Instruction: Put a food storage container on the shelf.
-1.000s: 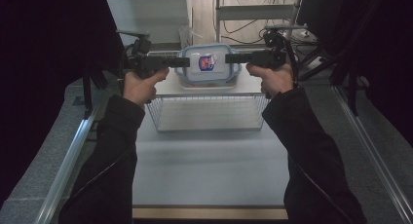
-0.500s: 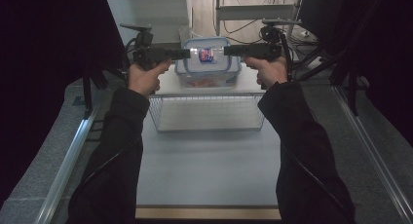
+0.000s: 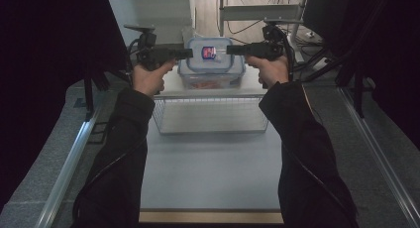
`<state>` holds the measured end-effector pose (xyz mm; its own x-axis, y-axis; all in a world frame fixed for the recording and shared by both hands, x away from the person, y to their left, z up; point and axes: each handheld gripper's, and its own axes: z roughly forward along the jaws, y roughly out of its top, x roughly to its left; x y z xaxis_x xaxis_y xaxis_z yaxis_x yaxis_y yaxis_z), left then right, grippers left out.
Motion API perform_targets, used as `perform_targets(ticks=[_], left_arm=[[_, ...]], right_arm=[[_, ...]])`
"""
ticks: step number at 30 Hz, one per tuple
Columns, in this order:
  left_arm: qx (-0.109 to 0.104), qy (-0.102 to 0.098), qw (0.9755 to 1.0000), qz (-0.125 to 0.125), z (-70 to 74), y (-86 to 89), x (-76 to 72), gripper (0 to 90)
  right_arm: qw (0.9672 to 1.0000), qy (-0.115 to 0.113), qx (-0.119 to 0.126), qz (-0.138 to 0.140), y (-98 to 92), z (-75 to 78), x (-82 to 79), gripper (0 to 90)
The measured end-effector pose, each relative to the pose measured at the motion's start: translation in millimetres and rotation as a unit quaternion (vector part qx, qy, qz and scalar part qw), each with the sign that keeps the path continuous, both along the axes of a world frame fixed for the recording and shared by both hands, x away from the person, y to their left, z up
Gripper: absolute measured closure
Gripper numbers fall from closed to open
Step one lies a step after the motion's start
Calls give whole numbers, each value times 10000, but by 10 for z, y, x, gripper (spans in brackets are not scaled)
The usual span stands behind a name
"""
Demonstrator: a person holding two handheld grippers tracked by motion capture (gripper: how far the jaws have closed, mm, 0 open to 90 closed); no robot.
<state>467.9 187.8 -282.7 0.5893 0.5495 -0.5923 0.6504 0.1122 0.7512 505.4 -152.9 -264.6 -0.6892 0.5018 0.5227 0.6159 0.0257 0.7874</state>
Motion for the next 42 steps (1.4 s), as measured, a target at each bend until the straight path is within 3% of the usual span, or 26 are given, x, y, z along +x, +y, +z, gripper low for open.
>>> perform_targets(ticks=[3,5,11,13,15,17,19,22,24,27,30,33,42], left_arm=[[165,-17,9998,114,12,-35,-6,503],[165,-36,9998,105,13,-45,-15,505],[176,-253,9995,118,66,-33,-106,463],[265,-380,9989,122,92,-24,-157,440],[392,-551,9976,122,105,-18,-220,429],[650,-745,9951,92,104,-15,-287,480],[891,-890,9920,108,83,-12,-351,586],[1077,-1021,9889,100,23,-16,-412,780],[1077,-1067,9884,40,-19,-32,-435,872],[1129,-1117,9873,-58,-59,-78,-443,896],[1215,-1150,9859,-102,-79,-132,-440,895],[1317,-1172,9843,-129,-94,-183,-434,894],[1420,-1081,9839,-106,-136,-264,-384,865]], right_arm=[[9992,-131,-279,-242,34,-18,2,507],[9992,-136,-193,-317,27,-33,13,512],[9968,-438,-360,-558,2,12,-42,497],[9956,-606,-432,-578,-28,55,-100,527],[9941,-746,-550,-567,-60,100,-172,616],[9913,-916,-759,-566,-76,130,-265,708],[9877,-1109,-964,-544,-75,124,-366,774],[9817,-1345,-1270,-441,-34,58,-536,879],[9796,-1421,-1387,-301,12,-13,-629,897],[9805,-1393,-1386,18,107,-119,-696,898],[9788,-1441,-1447,155,208,-165,-713,898],[9753,-1523,-1599,99,255,-158,-708,898],[9769,-1407,-1599,-137,195,-184,-566,898]])
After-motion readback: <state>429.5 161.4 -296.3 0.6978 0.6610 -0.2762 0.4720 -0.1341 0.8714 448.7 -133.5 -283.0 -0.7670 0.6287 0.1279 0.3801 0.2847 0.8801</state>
